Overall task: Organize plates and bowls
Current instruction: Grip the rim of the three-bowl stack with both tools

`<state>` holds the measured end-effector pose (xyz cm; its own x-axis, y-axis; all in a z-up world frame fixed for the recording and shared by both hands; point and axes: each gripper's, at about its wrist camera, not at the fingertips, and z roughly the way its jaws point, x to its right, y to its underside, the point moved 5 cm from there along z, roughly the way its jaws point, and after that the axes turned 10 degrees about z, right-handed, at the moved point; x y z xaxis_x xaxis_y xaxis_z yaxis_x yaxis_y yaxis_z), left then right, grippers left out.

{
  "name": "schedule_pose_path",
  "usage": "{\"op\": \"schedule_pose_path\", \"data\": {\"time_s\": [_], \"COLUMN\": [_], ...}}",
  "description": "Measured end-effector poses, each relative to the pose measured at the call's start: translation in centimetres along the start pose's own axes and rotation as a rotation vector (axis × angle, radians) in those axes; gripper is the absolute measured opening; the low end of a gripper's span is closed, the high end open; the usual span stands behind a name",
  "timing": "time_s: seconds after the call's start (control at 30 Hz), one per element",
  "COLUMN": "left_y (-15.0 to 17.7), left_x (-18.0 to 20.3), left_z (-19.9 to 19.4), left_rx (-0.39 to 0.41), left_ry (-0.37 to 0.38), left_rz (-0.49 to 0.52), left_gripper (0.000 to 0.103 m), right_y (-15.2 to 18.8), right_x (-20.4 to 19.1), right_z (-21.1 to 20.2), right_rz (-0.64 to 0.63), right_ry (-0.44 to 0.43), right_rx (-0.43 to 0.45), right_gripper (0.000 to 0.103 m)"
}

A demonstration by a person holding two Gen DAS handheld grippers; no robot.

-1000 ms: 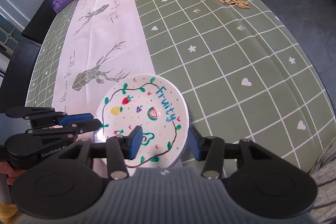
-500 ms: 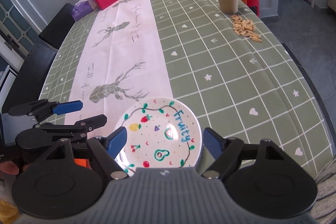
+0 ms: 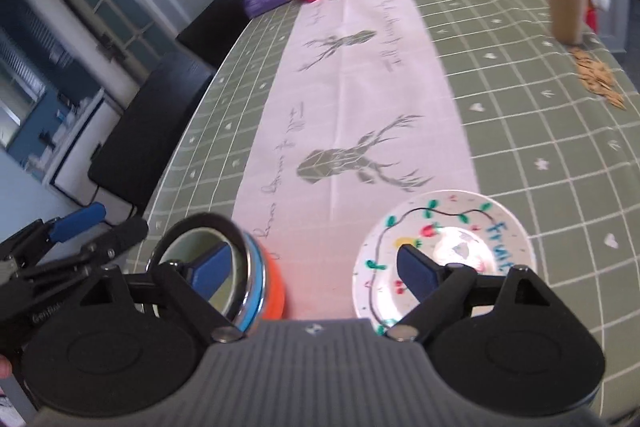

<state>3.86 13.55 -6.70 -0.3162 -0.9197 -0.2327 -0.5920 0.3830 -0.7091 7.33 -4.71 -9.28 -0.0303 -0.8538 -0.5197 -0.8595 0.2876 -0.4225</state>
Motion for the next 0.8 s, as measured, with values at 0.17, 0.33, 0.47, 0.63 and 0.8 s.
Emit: {"op": "schedule_pose_path", "data": {"time_s": [0.17, 0.33, 0.47, 0.63, 0.8], "left_y": [2.6, 3.8, 5.1, 6.2, 6.7], "left_x": [-1.4, -2.2, -2.3, -2.7, -2.7], "left_z": [1.9, 3.1, 4.2, 5.2, 6.1], "left_rx": [-0.091, -0.131, -0.185, -0.234, -0.305], "left_ry": [0.033, 0.052, 0.088, 0.194, 0.313], "left_rz": [-0.114, -0.183, -0.208, -0.312, -0.384], "left_gripper": [0.084, 0.084, 0.084, 0.083, 0.069], "right_y": [0.3, 0.8, 1.4, 2.3, 2.9], "right_x": [-0.8, -2.0, -2.3, -2.3, -2.1], "right_z": [3.7, 6.1, 7.8, 9.2, 10.1], "right_rz": [0.019, 0.020, 0.033, 0.061, 0.085], "right_ry": [-0.040, -0.077, -0.078, -0.085, -0.063], "right_rx": [-0.136, -0.217, -0.269, -0.316, -0.323], "right_gripper": [0.087, 0.084, 0.079, 0.068, 0.063]}}
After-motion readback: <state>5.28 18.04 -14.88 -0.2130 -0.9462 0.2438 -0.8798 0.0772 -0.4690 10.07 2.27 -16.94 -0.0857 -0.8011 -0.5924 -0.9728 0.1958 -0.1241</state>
